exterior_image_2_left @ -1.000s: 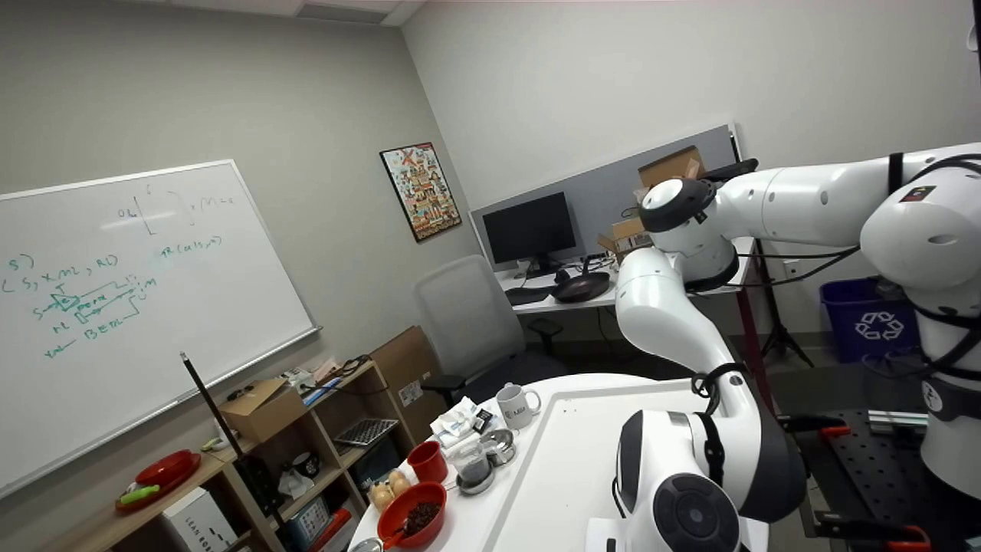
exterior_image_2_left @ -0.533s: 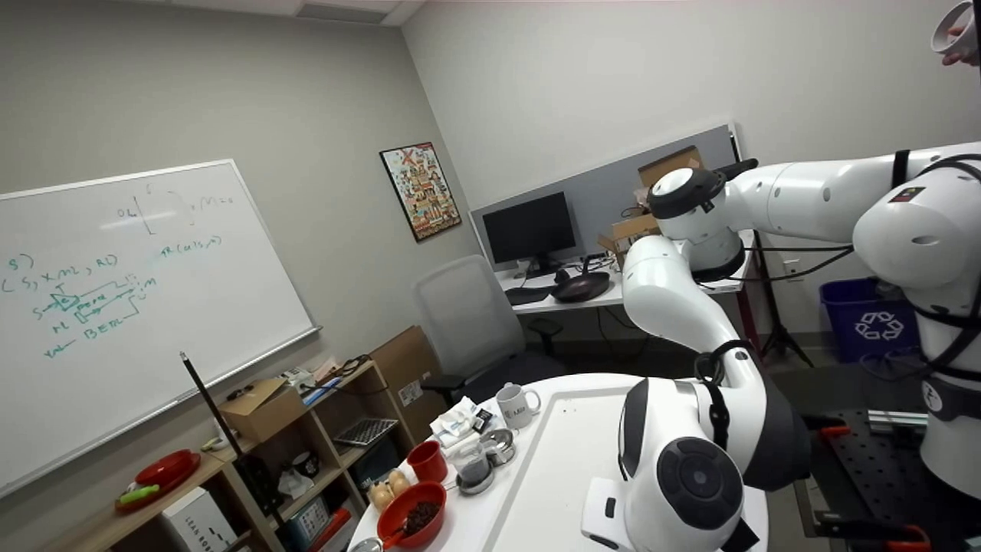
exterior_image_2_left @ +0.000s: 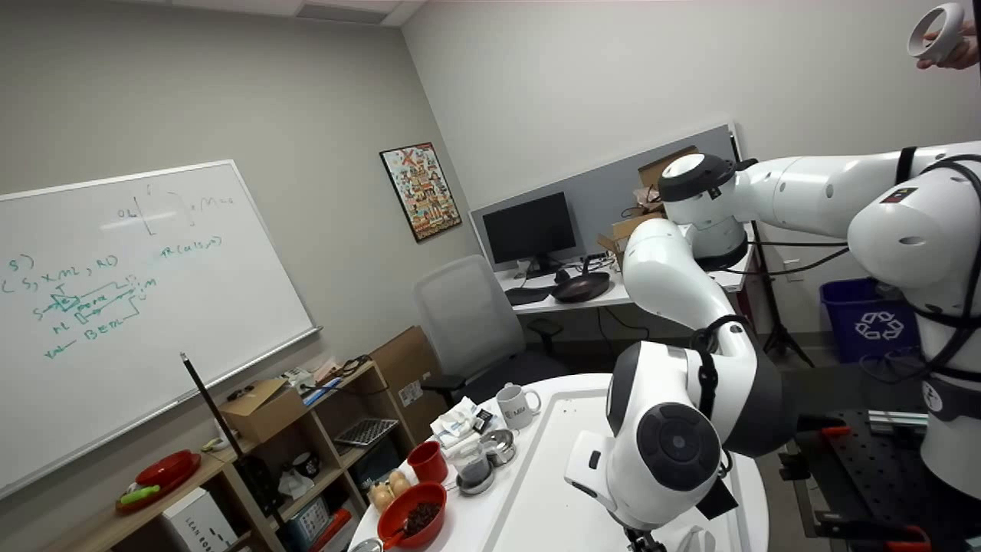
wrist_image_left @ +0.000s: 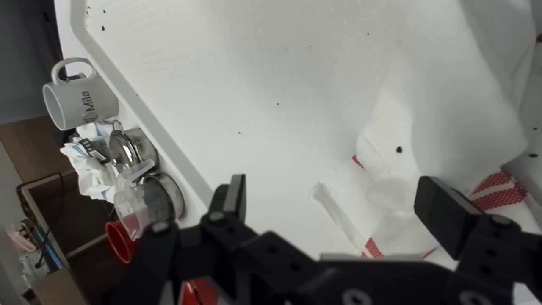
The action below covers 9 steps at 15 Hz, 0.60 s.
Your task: Wipe the tray with the white towel
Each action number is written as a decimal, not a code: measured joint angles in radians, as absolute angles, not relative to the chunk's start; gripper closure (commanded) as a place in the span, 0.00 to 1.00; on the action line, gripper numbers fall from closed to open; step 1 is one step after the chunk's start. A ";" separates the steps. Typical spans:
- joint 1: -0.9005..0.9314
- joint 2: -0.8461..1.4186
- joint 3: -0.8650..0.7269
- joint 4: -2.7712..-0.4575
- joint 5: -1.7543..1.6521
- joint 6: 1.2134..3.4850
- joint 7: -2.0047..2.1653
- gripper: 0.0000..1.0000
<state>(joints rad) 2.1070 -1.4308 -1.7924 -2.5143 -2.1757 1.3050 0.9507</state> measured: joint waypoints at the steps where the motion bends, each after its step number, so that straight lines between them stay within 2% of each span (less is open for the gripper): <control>1: 2.101 -1.428 -1.782 -2.517 -2.168 1.294 0.955 0.00; 9: 2.073 -1.408 -1.740 -2.536 -2.127 1.263 0.978 0.00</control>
